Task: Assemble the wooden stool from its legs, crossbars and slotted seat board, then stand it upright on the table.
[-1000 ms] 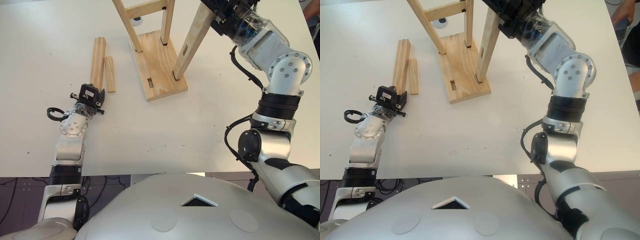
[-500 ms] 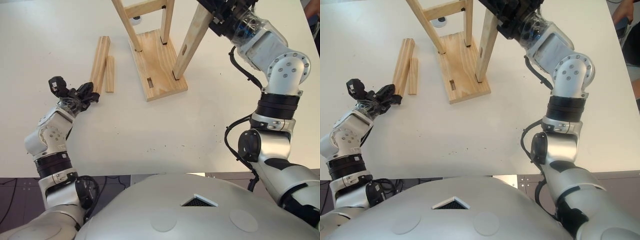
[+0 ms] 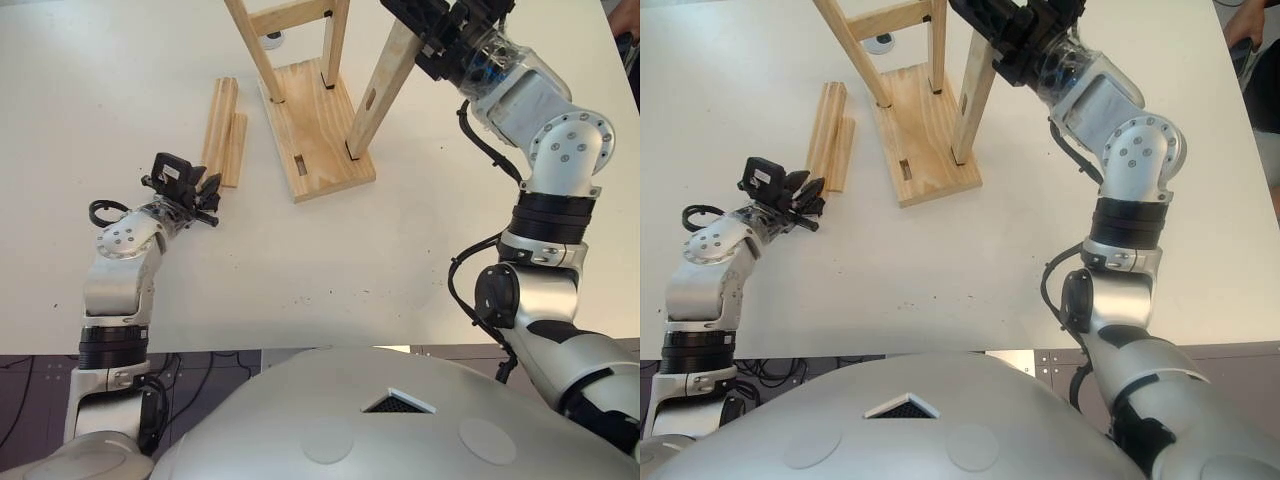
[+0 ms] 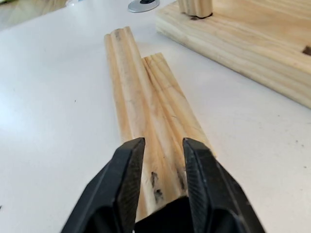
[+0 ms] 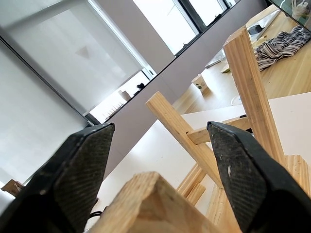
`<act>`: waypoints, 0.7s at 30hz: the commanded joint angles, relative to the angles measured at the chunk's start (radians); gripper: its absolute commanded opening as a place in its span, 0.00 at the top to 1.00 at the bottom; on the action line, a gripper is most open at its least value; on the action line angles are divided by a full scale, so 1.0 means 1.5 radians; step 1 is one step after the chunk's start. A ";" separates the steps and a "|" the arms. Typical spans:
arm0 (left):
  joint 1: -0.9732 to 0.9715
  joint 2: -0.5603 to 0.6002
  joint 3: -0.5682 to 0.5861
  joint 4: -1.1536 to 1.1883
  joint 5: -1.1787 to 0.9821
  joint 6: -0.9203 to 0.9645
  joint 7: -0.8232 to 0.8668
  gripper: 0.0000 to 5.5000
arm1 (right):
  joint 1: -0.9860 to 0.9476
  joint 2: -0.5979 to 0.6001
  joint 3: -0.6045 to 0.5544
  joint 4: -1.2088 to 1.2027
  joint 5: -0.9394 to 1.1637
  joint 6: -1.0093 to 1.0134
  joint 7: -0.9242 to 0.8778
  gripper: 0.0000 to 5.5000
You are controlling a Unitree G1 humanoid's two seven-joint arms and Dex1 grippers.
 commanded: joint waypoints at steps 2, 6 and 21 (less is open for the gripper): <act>0.028 0.002 -0.009 0.015 0.064 -0.035 0.034 0.61 | 0.016 0.019 -0.003 -0.022 0.004 0.002 -0.015 0.36; 0.028 0.011 0.013 0.055 0.074 -0.053 0.033 0.61 | 0.019 0.021 -0.007 -0.026 0.002 0.005 -0.018 0.36; 0.058 0.024 0.012 0.110 -0.036 0.107 -0.089 0.76 | 0.019 0.019 0.003 -0.024 -0.016 0.001 -0.013 0.36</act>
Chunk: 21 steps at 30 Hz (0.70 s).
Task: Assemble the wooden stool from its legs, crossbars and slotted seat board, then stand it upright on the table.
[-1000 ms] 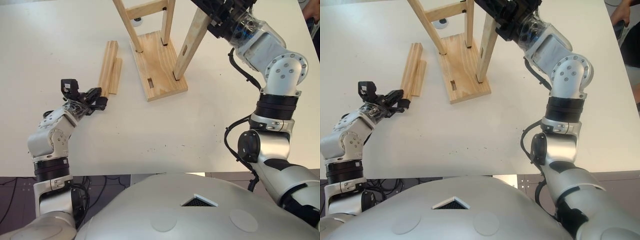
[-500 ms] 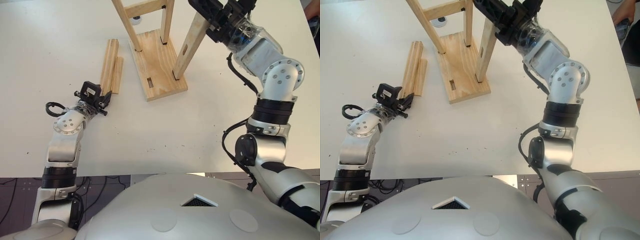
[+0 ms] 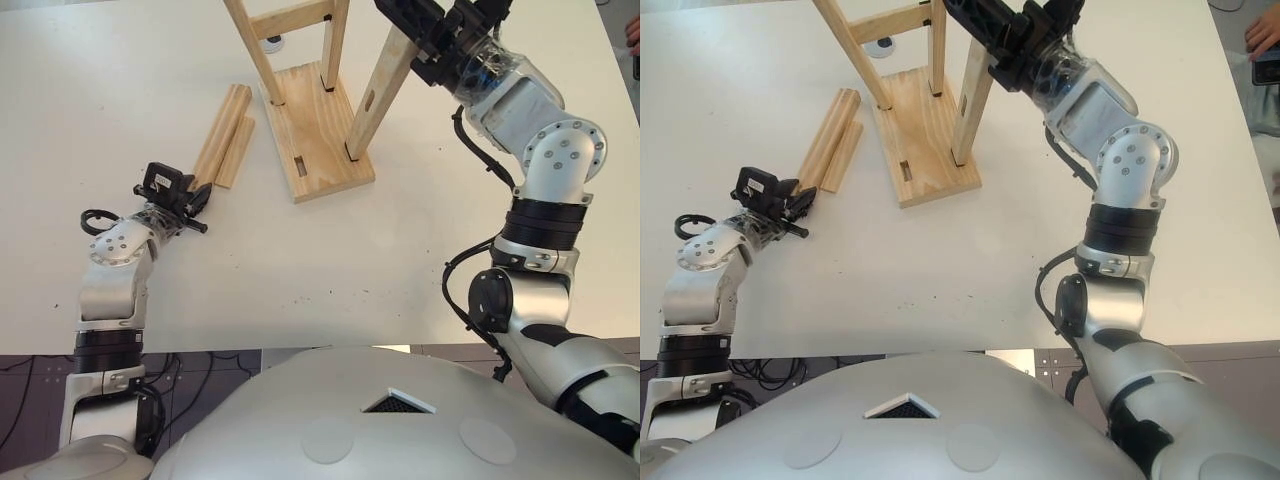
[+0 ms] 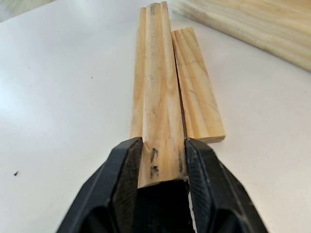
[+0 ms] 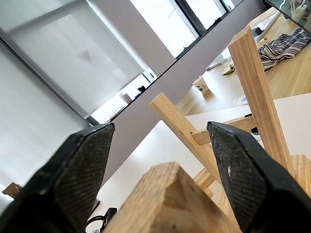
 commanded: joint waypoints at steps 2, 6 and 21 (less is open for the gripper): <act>0.035 0.006 -0.012 0.065 -0.038 0.136 -0.046 0.76 | 0.004 -0.001 0.005 -0.007 -0.010 -0.001 -0.001 0.36; 0.006 0.005 0.017 0.111 -0.089 0.223 -0.042 0.79 | 0.004 -0.001 0.009 -0.006 -0.014 -0.003 0.001 0.36; -0.030 0.053 0.051 -0.030 -0.082 0.075 -0.043 0.80 | 0.007 -0.005 0.014 -0.008 -0.029 -0.002 0.009 0.36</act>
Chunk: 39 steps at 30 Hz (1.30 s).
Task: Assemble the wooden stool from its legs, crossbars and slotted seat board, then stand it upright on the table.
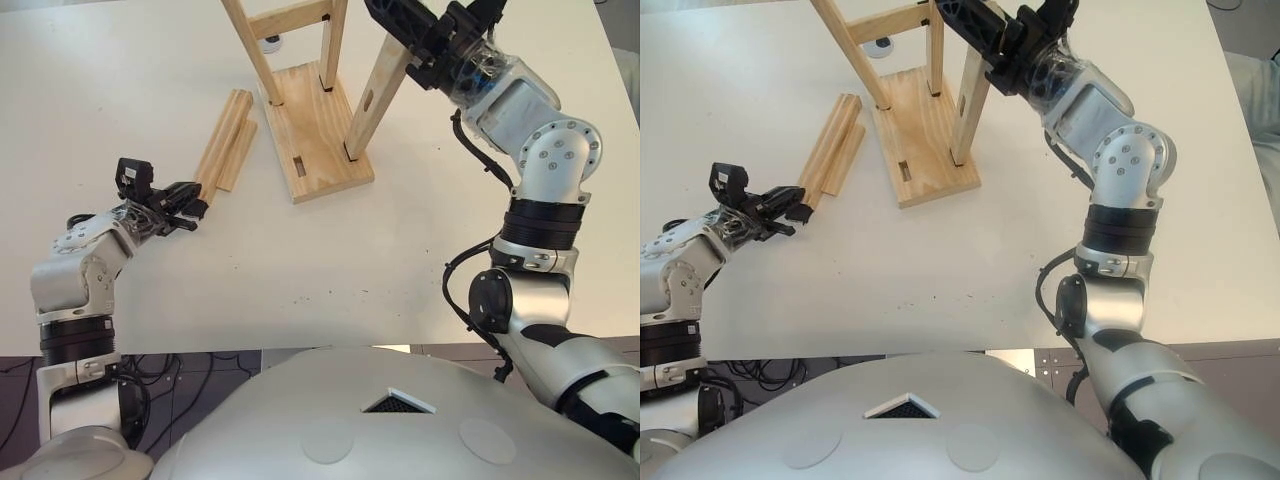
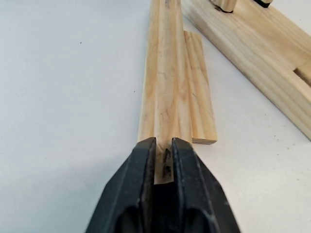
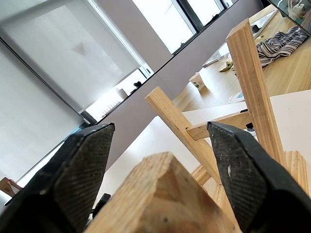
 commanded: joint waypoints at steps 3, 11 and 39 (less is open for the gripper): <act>0.019 0.034 -0.051 -0.063 0.124 -0.093 0.033 0.73 | 0.008 -0.002 0.006 -0.010 -0.012 -0.002 0.004 0.36; 0.063 0.035 -0.097 -0.020 0.224 -0.159 0.059 0.51 | 0.013 -0.002 0.012 -0.010 -0.019 -0.001 0.009 0.36; 0.079 -0.022 -0.052 -0.006 0.132 -0.118 0.035 0.63 | 0.009 -0.006 0.013 -0.005 -0.035 0.002 0.016 0.36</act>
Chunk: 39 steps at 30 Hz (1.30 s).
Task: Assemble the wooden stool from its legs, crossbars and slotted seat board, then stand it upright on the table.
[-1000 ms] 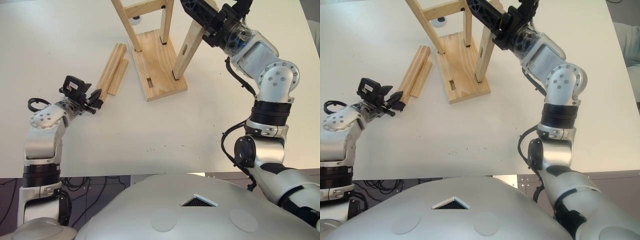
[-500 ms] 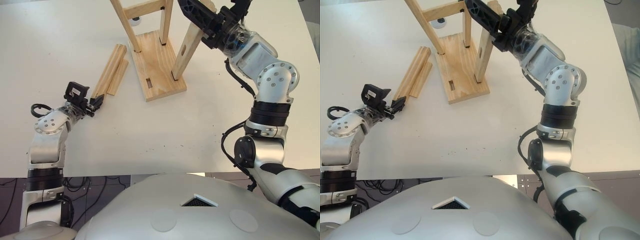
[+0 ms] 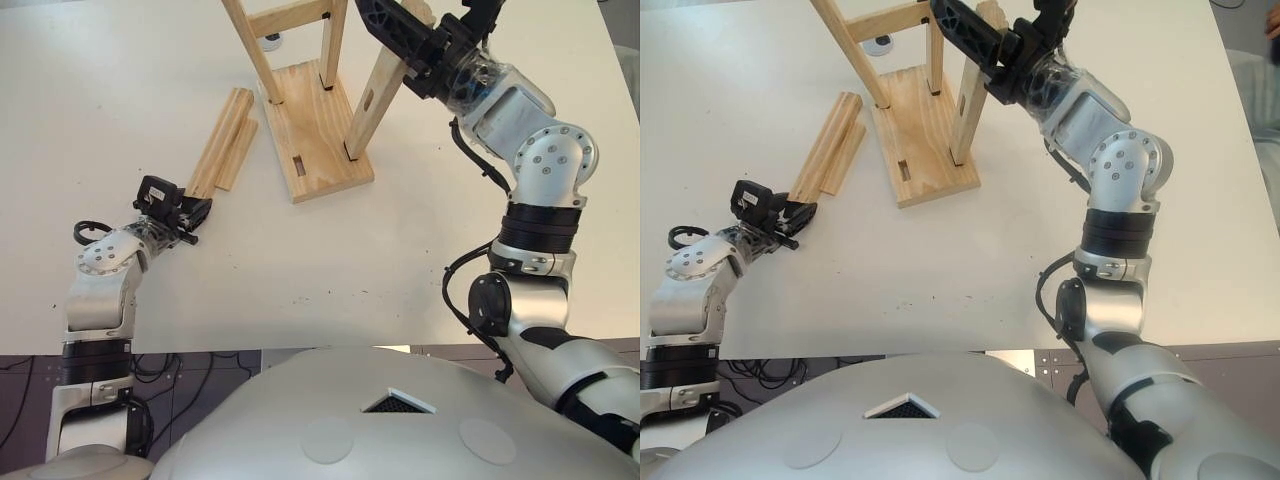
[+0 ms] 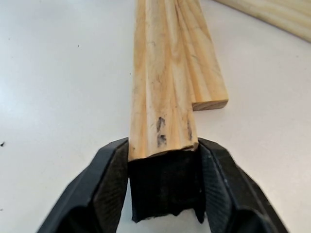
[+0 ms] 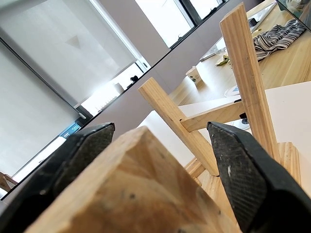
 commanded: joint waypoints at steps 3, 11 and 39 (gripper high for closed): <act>-0.006 -0.059 0.086 -0.002 -0.147 0.140 -0.004 0.63 | -0.001 -0.004 0.004 -0.002 -0.009 0.003 0.001 0.36; -0.166 -0.179 0.411 0.255 -1.001 0.457 0.406 0.63 | 0.000 -0.003 0.005 -0.003 -0.009 0.004 0.000 0.36; -0.284 0.015 -0.123 0.169 -0.112 -0.002 0.254 0.28 | -0.003 0.020 0.037 0.005 -0.055 -0.048 -0.007 0.36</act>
